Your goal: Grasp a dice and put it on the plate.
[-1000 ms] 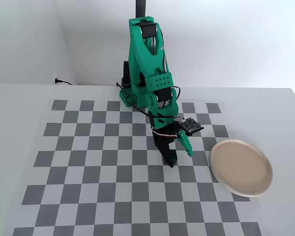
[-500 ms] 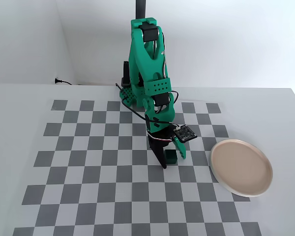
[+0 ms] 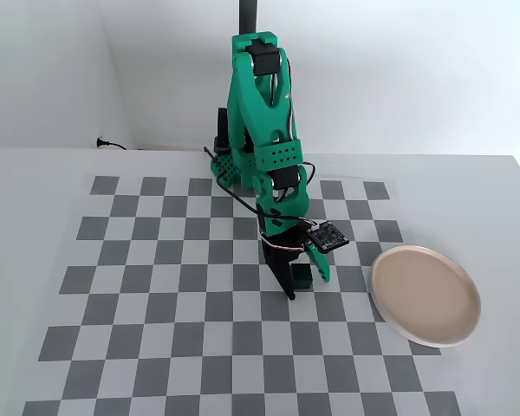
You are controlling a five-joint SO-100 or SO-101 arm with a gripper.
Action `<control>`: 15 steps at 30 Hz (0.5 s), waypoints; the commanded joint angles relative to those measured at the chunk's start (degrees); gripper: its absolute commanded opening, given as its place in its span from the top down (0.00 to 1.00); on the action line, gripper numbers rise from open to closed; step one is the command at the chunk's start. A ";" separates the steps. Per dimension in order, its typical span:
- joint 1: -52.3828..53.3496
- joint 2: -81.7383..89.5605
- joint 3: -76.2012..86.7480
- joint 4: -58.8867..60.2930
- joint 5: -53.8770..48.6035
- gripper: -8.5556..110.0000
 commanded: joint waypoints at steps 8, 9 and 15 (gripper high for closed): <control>1.93 1.49 3.69 -1.85 -1.14 0.70; 2.20 1.76 4.48 -2.46 -1.23 0.70; 2.90 4.83 7.82 -2.55 -0.53 0.70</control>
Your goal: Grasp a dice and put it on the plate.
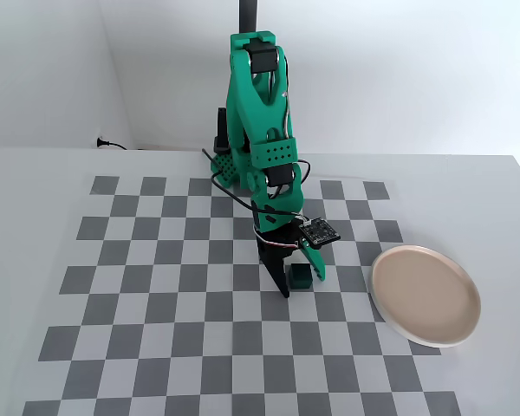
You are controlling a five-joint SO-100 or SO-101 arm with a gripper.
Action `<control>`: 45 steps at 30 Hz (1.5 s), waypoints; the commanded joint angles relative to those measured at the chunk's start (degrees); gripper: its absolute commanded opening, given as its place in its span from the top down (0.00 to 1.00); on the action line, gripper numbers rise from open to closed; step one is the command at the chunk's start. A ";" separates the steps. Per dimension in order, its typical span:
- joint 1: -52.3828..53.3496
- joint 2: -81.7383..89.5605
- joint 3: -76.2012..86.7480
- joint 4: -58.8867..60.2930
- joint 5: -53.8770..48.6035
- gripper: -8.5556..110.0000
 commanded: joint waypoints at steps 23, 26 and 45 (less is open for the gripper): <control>-0.79 10.11 6.50 1.49 3.52 0.96; -1.05 10.55 6.50 1.58 3.87 0.96; -11.60 29.53 -2.81 16.61 2.29 0.96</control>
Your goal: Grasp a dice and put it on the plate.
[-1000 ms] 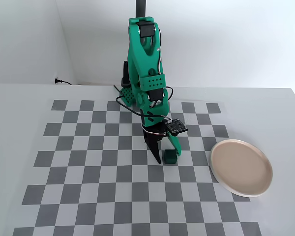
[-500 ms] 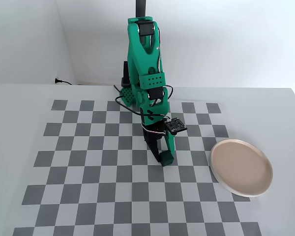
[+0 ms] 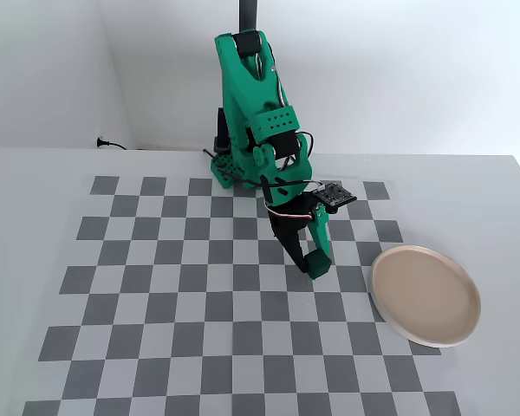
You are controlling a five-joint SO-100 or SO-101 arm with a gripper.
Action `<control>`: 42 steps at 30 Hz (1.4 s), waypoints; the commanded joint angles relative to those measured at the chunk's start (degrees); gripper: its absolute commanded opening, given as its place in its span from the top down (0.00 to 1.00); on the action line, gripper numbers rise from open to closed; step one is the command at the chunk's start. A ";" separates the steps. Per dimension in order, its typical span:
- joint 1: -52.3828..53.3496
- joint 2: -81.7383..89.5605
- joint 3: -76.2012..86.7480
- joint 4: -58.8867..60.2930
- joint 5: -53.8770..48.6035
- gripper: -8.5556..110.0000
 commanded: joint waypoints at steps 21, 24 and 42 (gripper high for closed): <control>-18.02 -24.70 -29.09 -6.59 4.75 0.96; -19.42 -31.20 -33.49 -9.23 4.48 0.96; -23.82 -50.54 -48.96 -11.25 8.53 0.72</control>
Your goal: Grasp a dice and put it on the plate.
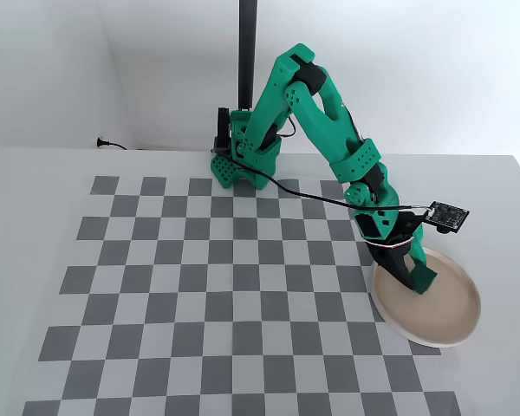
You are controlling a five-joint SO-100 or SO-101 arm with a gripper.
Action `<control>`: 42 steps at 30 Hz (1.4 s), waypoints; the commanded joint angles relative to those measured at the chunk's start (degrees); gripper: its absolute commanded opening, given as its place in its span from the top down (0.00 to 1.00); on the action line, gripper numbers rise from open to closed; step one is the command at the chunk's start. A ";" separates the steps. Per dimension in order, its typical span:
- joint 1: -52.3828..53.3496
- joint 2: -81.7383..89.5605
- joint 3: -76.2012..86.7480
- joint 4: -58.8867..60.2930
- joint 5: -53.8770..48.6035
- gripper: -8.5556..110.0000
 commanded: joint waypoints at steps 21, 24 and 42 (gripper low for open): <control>3.34 40.25 0.70 29.09 -2.29 0.72; 4.39 50.45 3.25 35.24 -1.93 0.74; 28.74 105.73 36.65 50.01 4.57 0.96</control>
